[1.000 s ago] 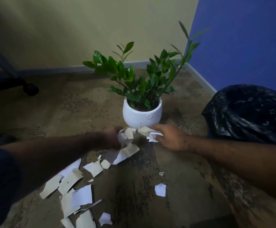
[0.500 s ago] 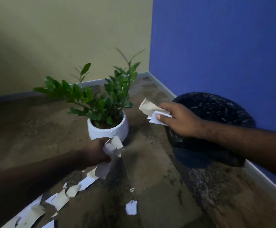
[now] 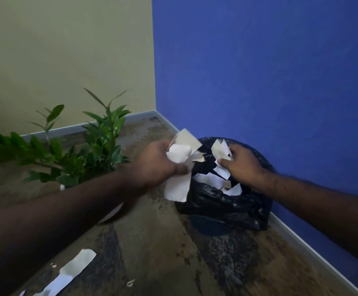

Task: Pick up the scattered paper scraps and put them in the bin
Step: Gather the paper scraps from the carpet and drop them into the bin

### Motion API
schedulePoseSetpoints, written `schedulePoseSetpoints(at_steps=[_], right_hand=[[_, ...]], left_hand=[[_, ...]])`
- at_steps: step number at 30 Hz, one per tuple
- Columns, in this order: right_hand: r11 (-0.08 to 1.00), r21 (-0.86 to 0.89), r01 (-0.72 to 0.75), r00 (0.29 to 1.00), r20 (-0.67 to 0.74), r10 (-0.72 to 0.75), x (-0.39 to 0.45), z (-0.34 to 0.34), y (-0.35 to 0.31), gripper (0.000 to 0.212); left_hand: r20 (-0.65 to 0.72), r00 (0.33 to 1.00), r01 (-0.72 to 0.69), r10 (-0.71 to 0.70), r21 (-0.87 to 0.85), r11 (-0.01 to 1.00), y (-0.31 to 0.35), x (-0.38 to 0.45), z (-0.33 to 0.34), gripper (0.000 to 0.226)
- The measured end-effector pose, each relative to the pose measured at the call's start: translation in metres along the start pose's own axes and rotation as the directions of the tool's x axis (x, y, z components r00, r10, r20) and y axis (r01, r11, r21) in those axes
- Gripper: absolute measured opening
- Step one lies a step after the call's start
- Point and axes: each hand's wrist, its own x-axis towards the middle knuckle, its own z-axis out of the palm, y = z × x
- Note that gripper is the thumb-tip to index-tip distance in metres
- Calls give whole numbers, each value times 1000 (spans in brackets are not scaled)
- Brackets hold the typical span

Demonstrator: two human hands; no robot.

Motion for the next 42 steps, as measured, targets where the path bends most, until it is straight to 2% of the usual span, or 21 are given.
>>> schedulePoseSetpoints(at_steps=[3,5,7,10,11,14,16,20,26,30,33,36,40,42], right_hand=[[997,31,-75,997,6,75,4,1,4,32],[989,66,-129,992,-4,129,7,0,5,29],[982,101,-157,987,-25,161,9,-2,7,17],[960,198,-197,977,-47,210,13,-5,8,22],[951,222,-215,971,-54,232,15,-6,8,23],[927,271,-260,956,-65,287,20,-10,8,22],[912,299,-279,949,-59,310,20,-10,9,21],[914,278,-295,947,-44,319,17,-4,9,20],[922,284,-264,959,-27,283,16,5,1,19],[951,248,-186,980,-26,198,11,15,-13,20],[980,190,-63,997,-28,70,3,22,-27,18],[987,124,104,995,-20,-102,-2,30,-48,14],[941,63,334,942,2,-335,-14,48,-75,11],[888,61,457,887,44,-459,-29,62,-89,8]], left_hand=[[8,1000,-27,27,-68,997,19,19,25,34],[-63,998,-27,21,-110,994,22,31,41,39],[-175,984,-15,-14,-166,986,23,43,52,38],[-228,969,23,-91,-283,959,26,53,65,37],[-184,973,79,-139,-301,950,28,55,69,44],[126,939,345,-321,-342,874,38,52,80,78],[232,913,394,-337,-281,875,40,50,83,80],[280,922,338,-266,-252,907,31,47,73,35],[202,962,227,-185,-209,951,13,34,45,32],[221,970,126,-102,-94,988,-4,13,8,22],[238,968,80,-80,10,997,-23,-7,-31,16],[126,984,116,-125,78,990,-49,-32,-63,9],[40,985,163,-169,127,978,-89,-64,-88,13],[10,980,191,-199,241,952,-110,-81,-103,11]])
